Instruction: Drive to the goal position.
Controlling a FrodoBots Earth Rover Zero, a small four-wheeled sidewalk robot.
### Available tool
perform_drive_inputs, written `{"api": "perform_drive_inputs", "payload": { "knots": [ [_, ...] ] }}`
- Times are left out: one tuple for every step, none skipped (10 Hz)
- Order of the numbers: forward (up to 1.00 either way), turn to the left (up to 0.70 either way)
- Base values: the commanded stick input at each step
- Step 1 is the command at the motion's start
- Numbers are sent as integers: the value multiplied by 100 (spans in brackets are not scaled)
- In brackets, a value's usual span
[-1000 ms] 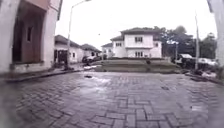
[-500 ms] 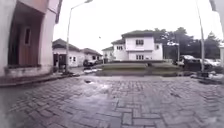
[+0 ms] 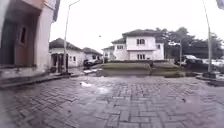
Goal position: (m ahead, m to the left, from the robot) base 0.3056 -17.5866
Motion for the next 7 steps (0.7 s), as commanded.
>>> {"api": "perform_drive_inputs", "payload": {
  "knots": [
    [70,-20],
    [70,-35],
    [70,-35],
    [70,-35],
    [70,0],
    [70,0],
    [70,0]
  ]
}}
